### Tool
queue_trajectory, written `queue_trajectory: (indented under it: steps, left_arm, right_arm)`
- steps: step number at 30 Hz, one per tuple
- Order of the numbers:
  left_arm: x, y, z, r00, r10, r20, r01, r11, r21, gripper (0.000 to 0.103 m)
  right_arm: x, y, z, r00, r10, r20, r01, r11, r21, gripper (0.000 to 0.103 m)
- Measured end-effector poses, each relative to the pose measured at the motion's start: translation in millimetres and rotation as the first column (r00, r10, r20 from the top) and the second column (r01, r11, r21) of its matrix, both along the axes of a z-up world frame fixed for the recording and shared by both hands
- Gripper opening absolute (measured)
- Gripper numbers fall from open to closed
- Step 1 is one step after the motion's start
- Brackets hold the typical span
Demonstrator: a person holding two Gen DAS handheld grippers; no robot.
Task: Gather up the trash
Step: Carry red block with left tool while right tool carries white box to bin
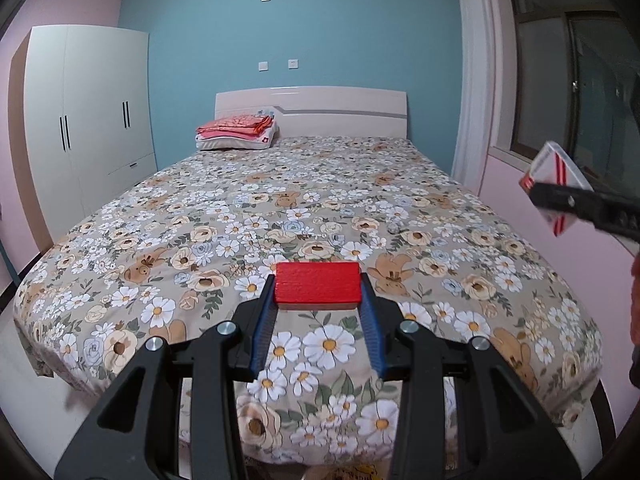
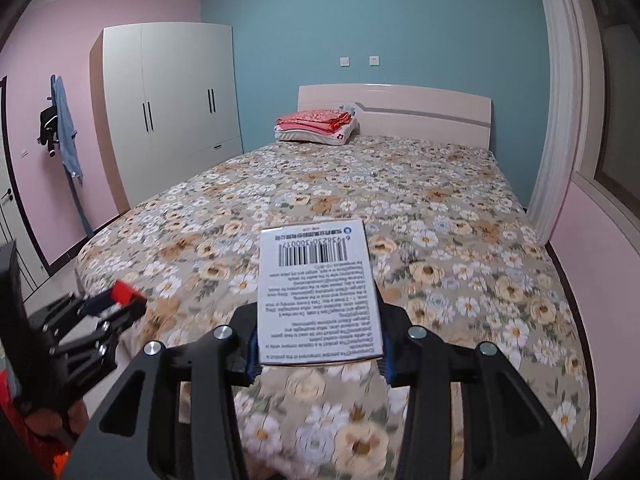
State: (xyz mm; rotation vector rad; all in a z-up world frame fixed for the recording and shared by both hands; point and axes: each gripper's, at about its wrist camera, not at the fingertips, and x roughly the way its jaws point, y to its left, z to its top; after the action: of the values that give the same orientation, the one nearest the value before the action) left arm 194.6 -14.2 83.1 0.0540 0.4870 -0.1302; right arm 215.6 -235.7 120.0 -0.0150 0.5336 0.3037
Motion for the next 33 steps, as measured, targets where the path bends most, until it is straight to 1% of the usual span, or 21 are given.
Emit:
queue_trajectory:
  steps: [4,5,7,8,9,14,15,17,20,24,26,27,29,30,33]
  left_arm:
    - [-18.6,0.1,-14.6,1.0,-0.016,-0.011,0.016,1.0,0.013,0.04]
    - [-24.4,0.6,-20.4,1.0,-0.019,-0.017,0.019,1.0,0.018,0.04]
    - [-30.6,2.2,-30.5,0.999,-0.022,-0.035,0.023,0.999,0.022,0.04]
    - [-35.2,2.4,-37.8,0.999,-0.024,-0.047,0.026,0.999,0.032,0.04]
    - [-37.4,2.7,-42.5,0.998,-0.025,-0.054,0.027,0.999,0.039,0.04]
    - [-51.9,5.8,-76.4,0.994,-0.032,-0.108,0.042,0.995,0.087,0.04]
    - [-54.8,6.9,-86.8,0.991,-0.034,-0.13,0.047,0.994,0.097,0.04]
    - [-56.7,8.1,-99.2,0.988,-0.035,-0.152,0.051,0.993,0.109,0.04]
    - [-58.9,10.5,-122.4,0.981,-0.036,-0.19,0.059,0.992,0.116,0.04]
    - [-58.0,10.8,-162.5,0.963,-0.051,-0.265,0.087,0.988,0.126,0.04]
    - [-57.4,7.8,-178.7,0.953,-0.063,-0.295,0.106,0.986,0.132,0.04]
    - [-57.4,5.3,-192.8,0.945,-0.067,-0.321,0.118,0.983,0.142,0.04]
    - [-57.1,2.7,-208.9,0.932,-0.075,-0.353,0.136,0.979,0.15,0.04]
    - [-57.2,0.5,-222.2,0.922,-0.08,-0.38,0.149,0.977,0.155,0.04]
    - [-57.6,-3.3,-247.4,0.9,-0.089,-0.426,0.173,0.972,0.161,0.04]
  right_arm:
    - [-31.8,2.6,-15.4,1.0,0.0,-0.009,0.0,1.0,0.003,0.045]
    - [-42.0,4.3,-25.3,1.0,0.0,-0.019,0.0,1.0,0.005,0.045]
    - [-50.9,6.8,-33.6,0.999,-0.003,-0.032,0.003,1.0,0.005,0.045]
    - [-58.0,9.7,-45.9,0.999,-0.001,-0.051,0.002,1.0,0.01,0.045]
    - [-63.5,11.4,-49.7,0.998,-0.001,-0.057,0.001,1.0,0.011,0.045]
    - [-80.2,24.6,-84.3,0.995,0.007,-0.1,-0.008,1.0,-0.003,0.045]
    - [-86.4,30.9,-96.8,0.993,0.016,-0.118,-0.017,1.0,-0.007,0.045]
    - [-90.7,34.3,-107.2,0.991,0.02,-0.131,-0.022,1.0,-0.008,0.045]
    - [-99.3,44.2,-131.5,0.988,0.029,-0.155,-0.031,0.999,-0.014,0.045]
    - [-105.8,58.8,-177.5,0.972,0.039,-0.23,-0.042,0.999,-0.01,0.045]
    - [-105.5,64.0,-189.5,0.966,0.043,-0.257,-0.047,0.999,-0.006,0.045]
    - [-105.7,69.7,-211.5,0.952,0.044,-0.301,-0.046,0.999,-0.002,0.045]
    - [-105.0,73.5,-225.4,0.943,0.043,-0.331,-0.048,0.999,-0.006,0.045]
    - [-105.4,77.3,-238.1,0.934,0.039,-0.356,-0.048,0.999,-0.015,0.045]
    - [-106.7,83.7,-272.0,0.907,0.035,-0.419,-0.053,0.998,-0.031,0.045]
